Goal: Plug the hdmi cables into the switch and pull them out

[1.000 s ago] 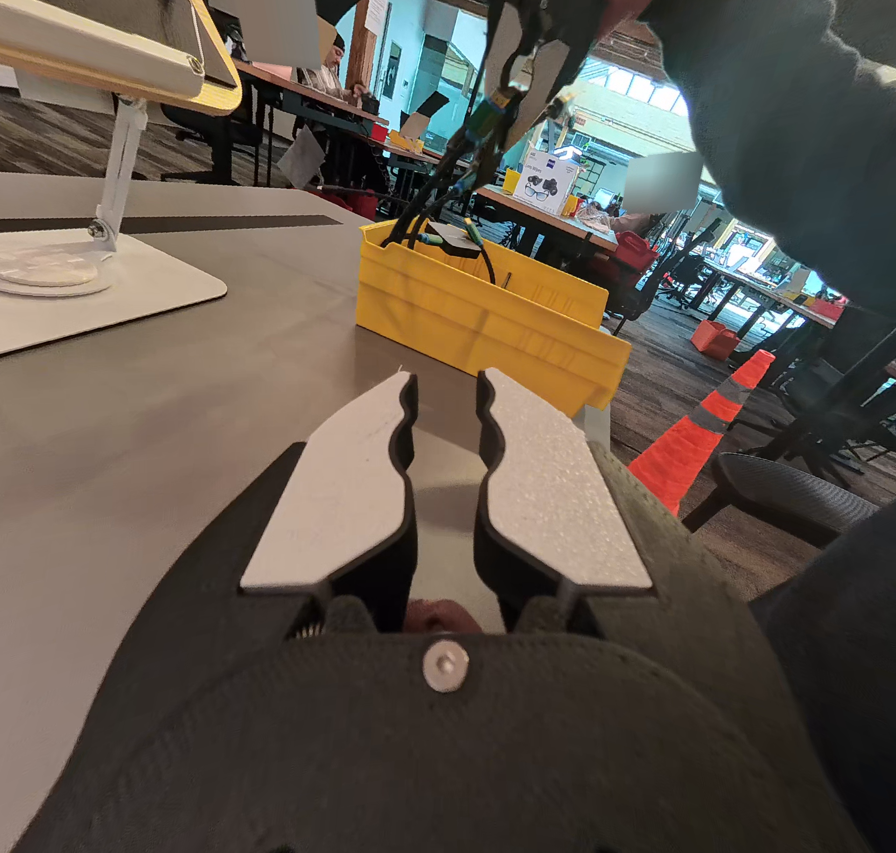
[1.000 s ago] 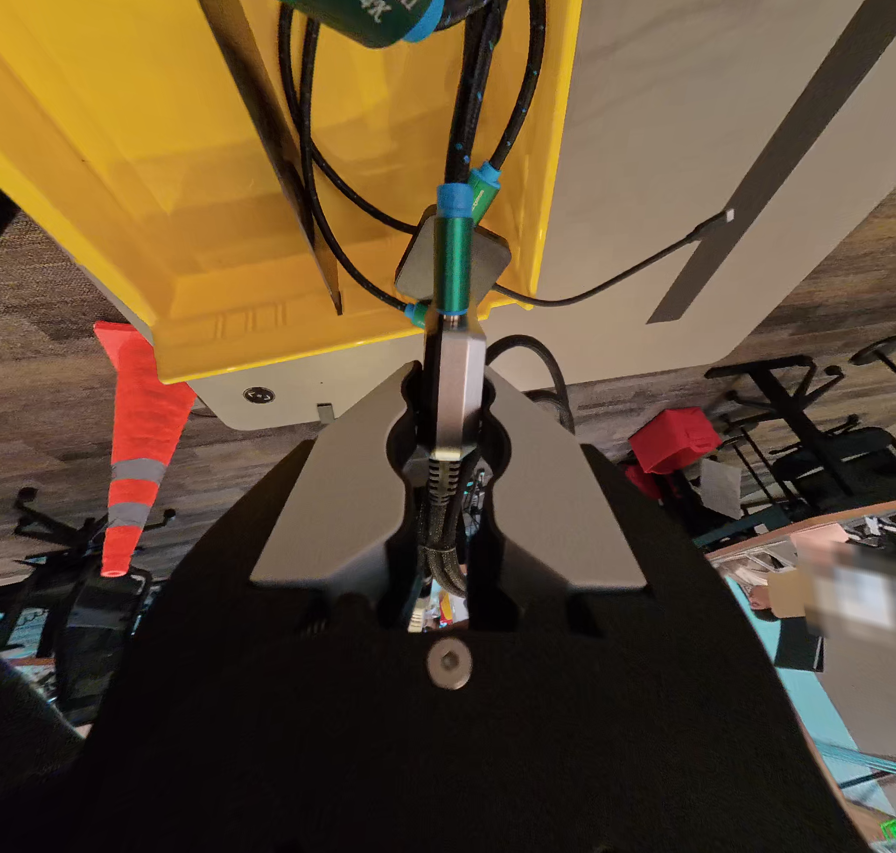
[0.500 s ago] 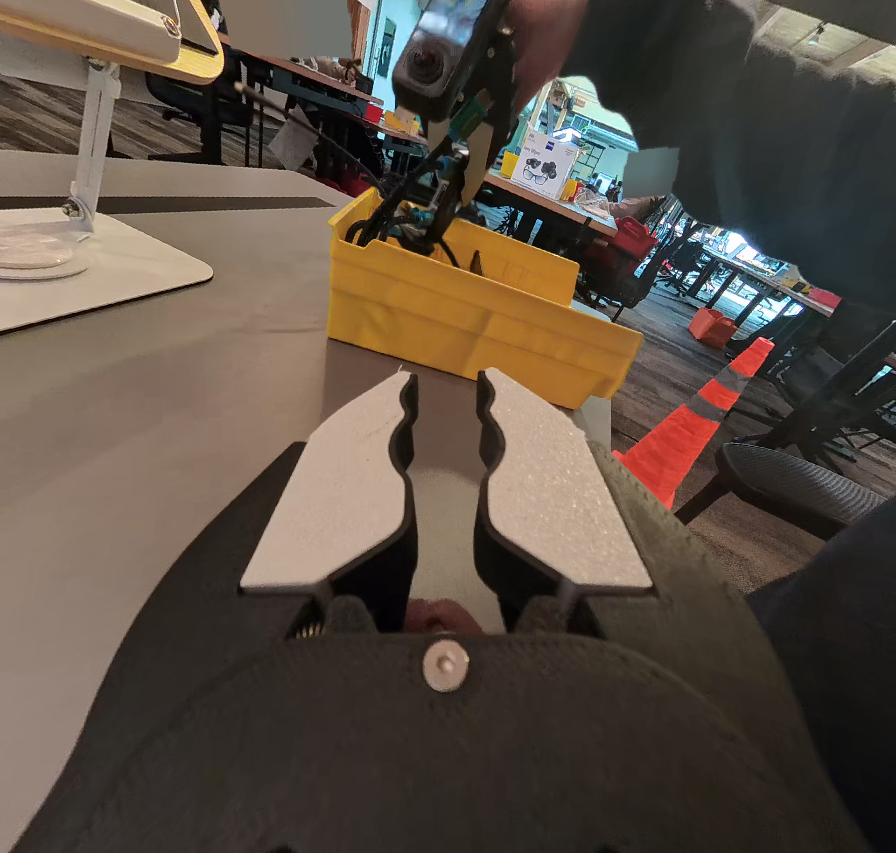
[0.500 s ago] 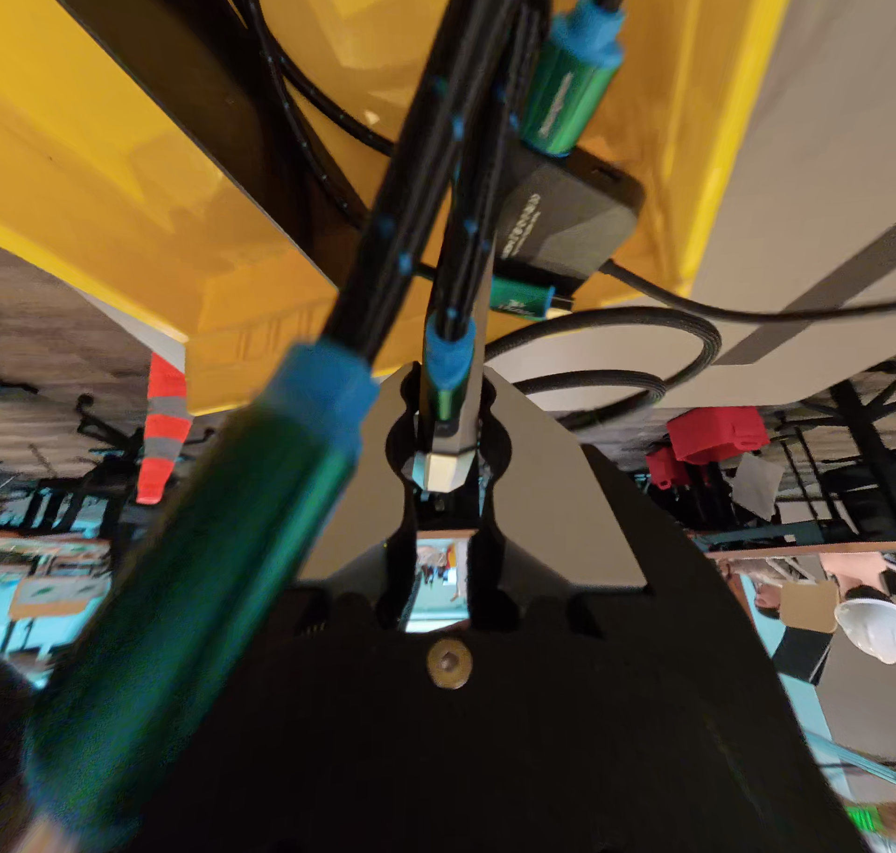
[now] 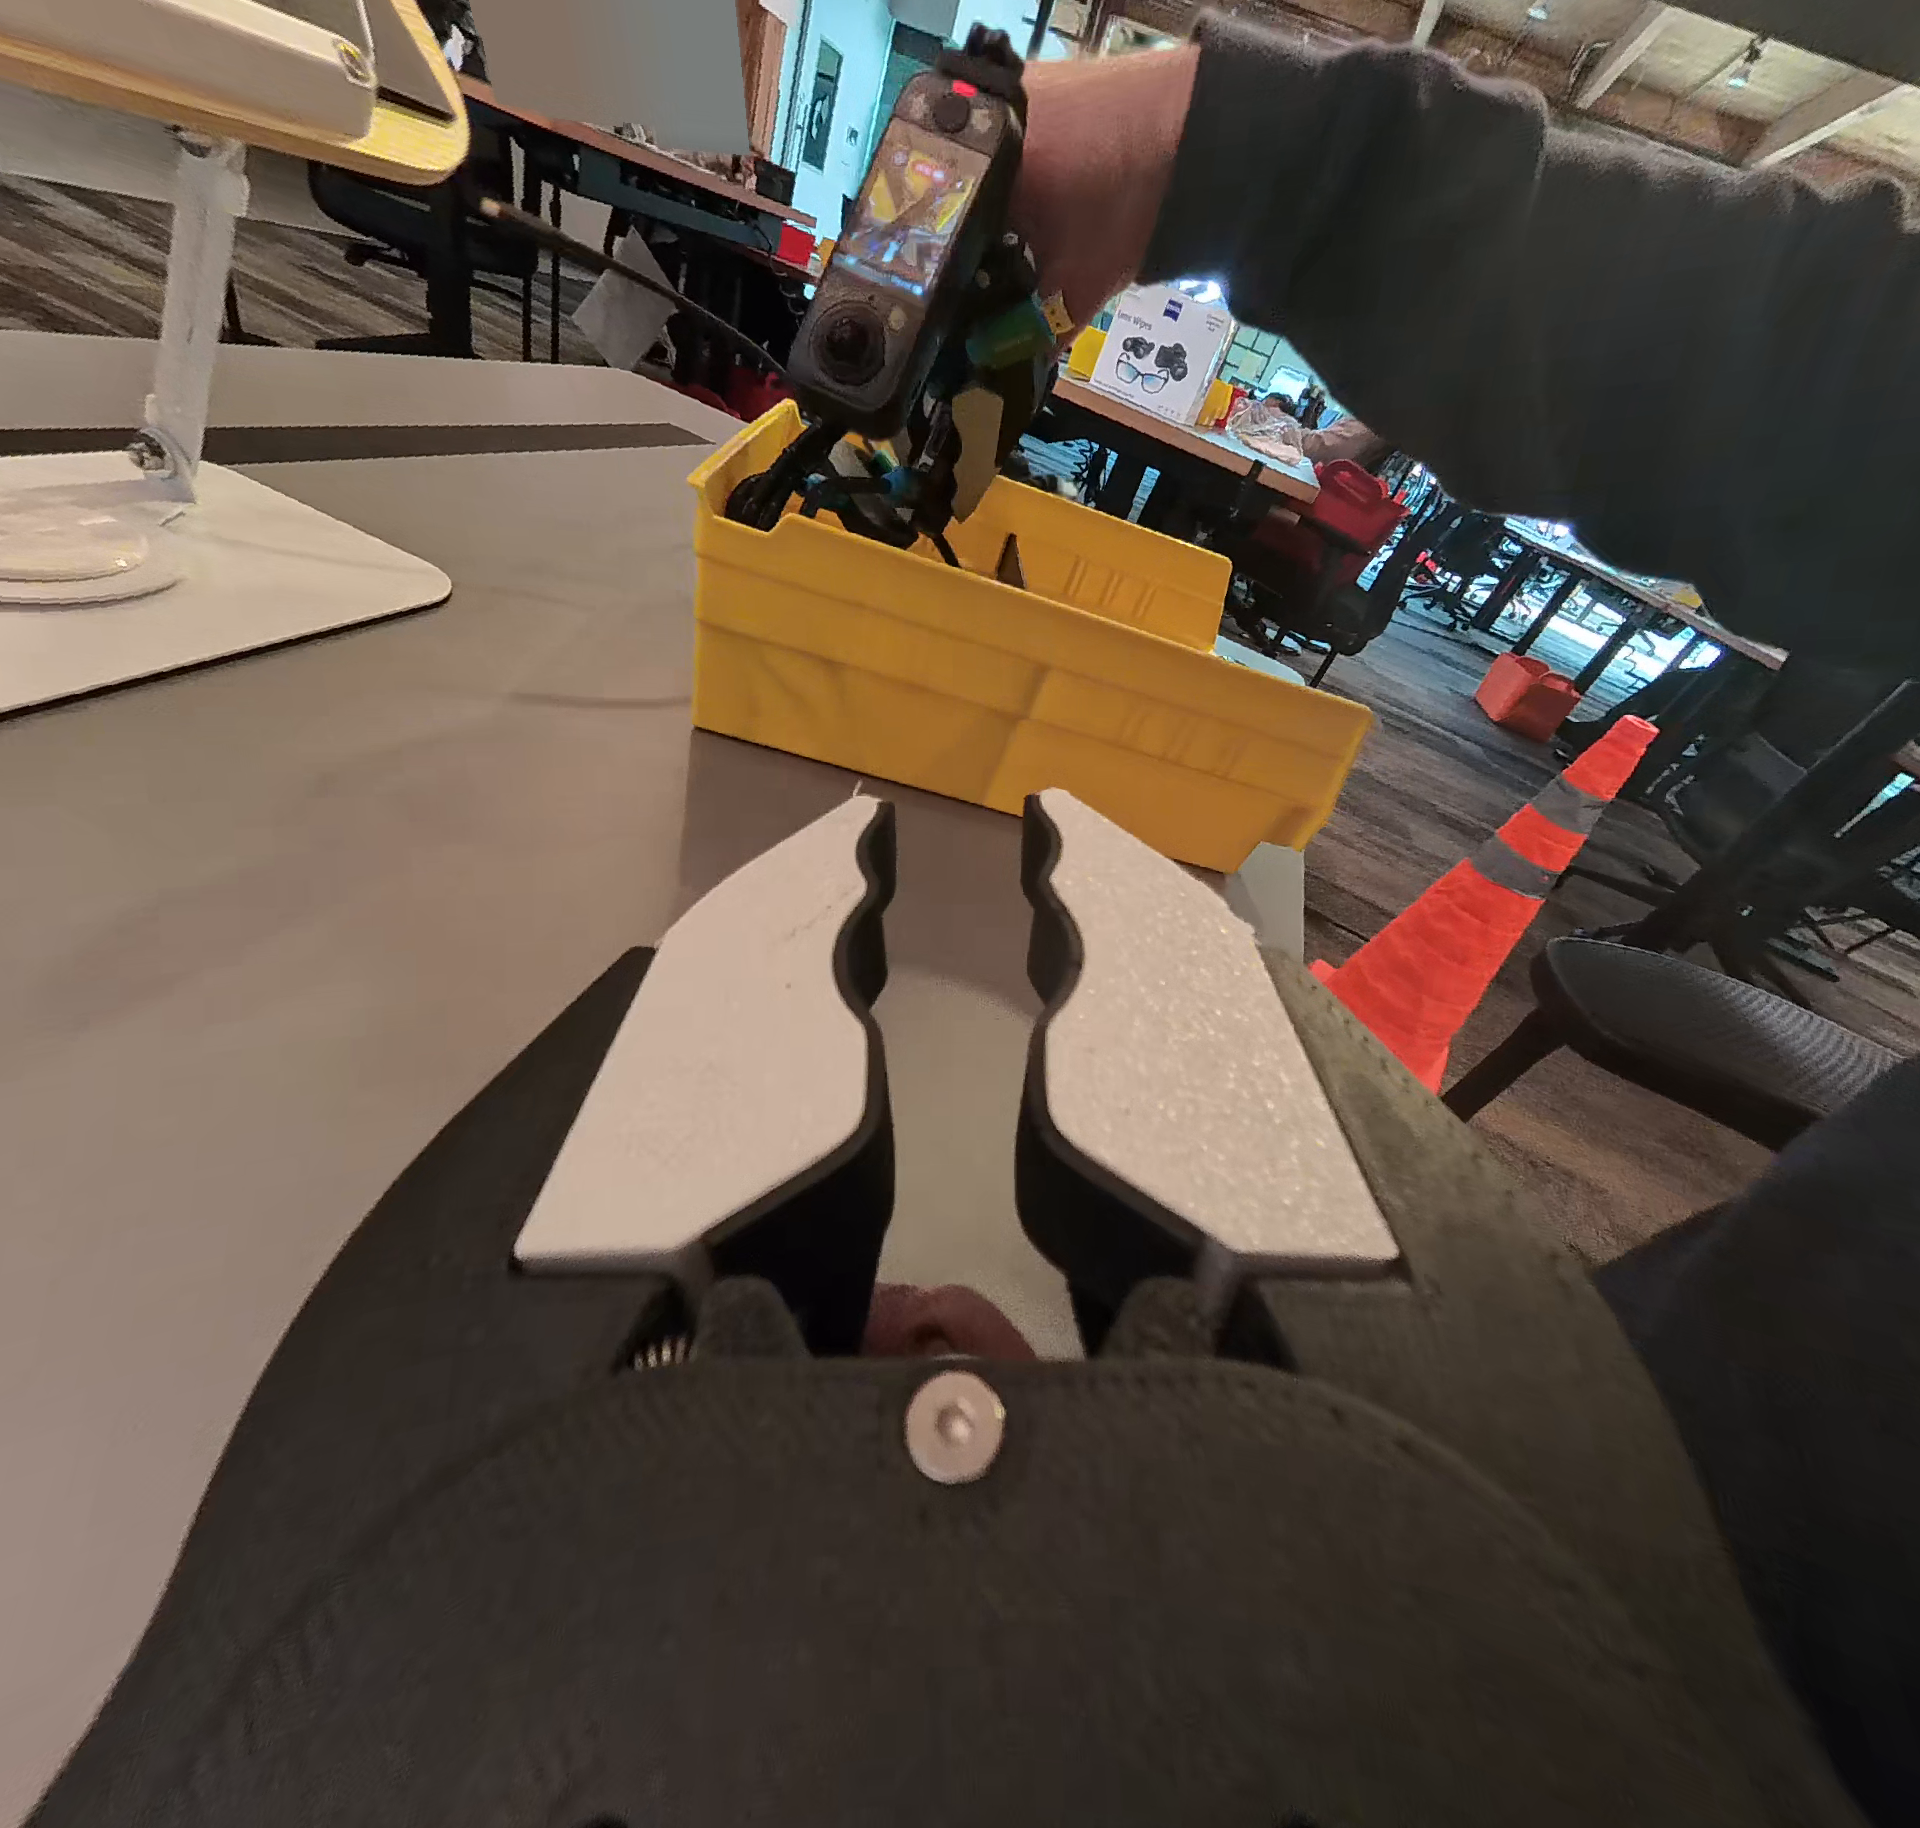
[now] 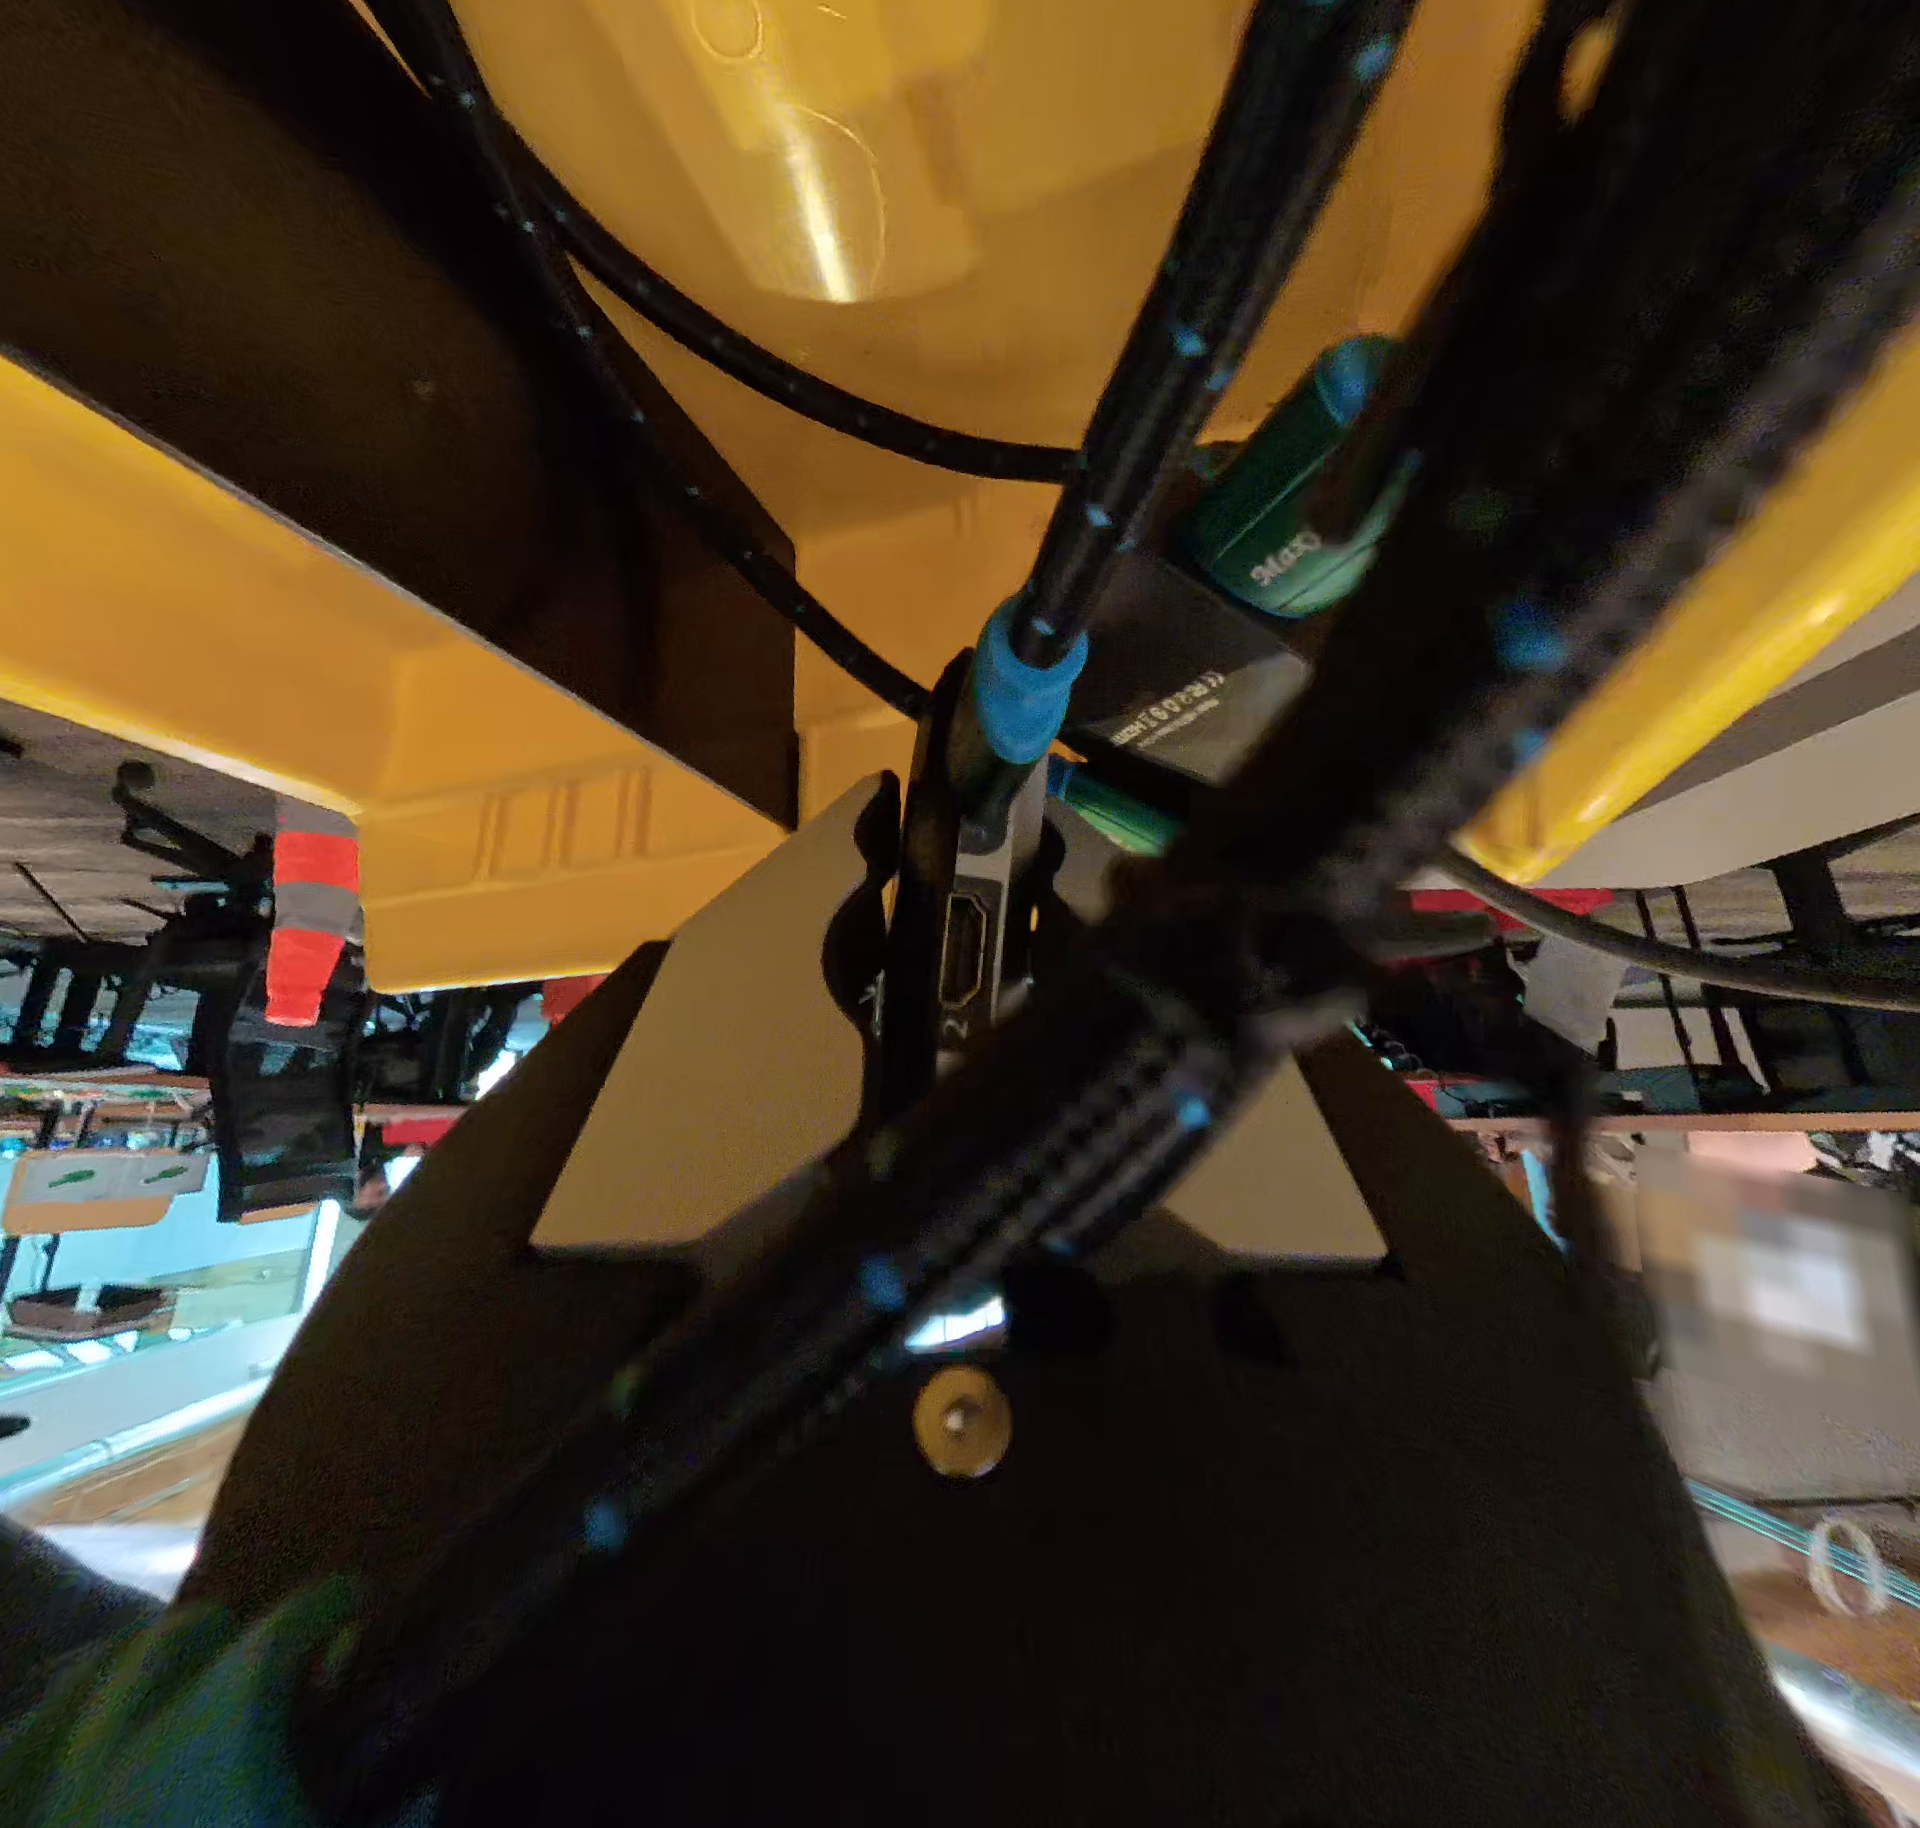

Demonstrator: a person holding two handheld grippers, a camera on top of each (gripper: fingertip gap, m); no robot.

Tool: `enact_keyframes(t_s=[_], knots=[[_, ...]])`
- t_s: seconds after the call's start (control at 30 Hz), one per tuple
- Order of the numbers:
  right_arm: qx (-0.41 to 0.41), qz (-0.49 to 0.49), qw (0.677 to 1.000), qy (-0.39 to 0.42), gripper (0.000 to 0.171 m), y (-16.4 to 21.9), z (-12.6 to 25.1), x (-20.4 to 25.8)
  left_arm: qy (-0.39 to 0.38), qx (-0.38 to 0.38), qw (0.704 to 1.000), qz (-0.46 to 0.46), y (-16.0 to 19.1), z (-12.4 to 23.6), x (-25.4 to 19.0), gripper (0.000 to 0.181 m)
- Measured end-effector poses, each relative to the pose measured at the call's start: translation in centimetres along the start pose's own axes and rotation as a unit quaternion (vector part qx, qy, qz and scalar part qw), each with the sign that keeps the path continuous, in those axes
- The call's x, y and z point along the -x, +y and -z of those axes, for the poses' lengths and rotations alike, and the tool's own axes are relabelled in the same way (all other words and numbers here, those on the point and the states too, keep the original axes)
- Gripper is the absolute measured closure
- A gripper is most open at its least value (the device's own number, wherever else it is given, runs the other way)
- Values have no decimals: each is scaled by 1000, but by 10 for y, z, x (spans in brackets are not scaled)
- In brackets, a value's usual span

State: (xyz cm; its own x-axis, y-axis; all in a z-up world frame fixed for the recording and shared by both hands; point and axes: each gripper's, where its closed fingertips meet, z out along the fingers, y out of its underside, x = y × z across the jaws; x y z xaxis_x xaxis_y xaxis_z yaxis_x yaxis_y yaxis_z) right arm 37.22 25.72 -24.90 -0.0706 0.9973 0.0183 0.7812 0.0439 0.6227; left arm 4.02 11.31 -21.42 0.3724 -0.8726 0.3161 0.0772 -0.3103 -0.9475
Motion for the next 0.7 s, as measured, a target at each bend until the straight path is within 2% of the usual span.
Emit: enact_keyframes(t_s=[0.1, 0.2, 0.23, 0.27, 0.33, 0.5, 0.6, 0.7], knots=[[-47, -21, 999, 12, 147, -4, 8, -1, -1, -5, 1000, 5, -1, 2, 3, 159], [-85, -43, 995, 33, 123, -3, 27, -7, 0, -4, 1000, 6, -1, 2, 3, 159], [-99, -52, 993, 38, 123, -1, 34, -9, 1, -3, 1000, 5, -1, 1, 3, 159], [-115, -60, 991, 44, 113, 0, 43, -11, 1, -3, 1000, 4, -1, 1, 3, 159], [-138, -76, 986, 63, 108, 6, 59, -16, 0, -4, 1000, 4, -1, 1, 3, 159], [-206, -137, 964, 96, 105, 25, 90, -8, -2, -5, 1000, 8, -1, 1, 5, 159], [-268, -226, 928, 121, 107, 48, 107, 2, -2, -5, 1000, 8, -1, 1, 5, 159], [-325, -294, 892, 111, 115, 67, 99, 28, -10, -13, 1000, 7, -6, 2, 6, 158]])
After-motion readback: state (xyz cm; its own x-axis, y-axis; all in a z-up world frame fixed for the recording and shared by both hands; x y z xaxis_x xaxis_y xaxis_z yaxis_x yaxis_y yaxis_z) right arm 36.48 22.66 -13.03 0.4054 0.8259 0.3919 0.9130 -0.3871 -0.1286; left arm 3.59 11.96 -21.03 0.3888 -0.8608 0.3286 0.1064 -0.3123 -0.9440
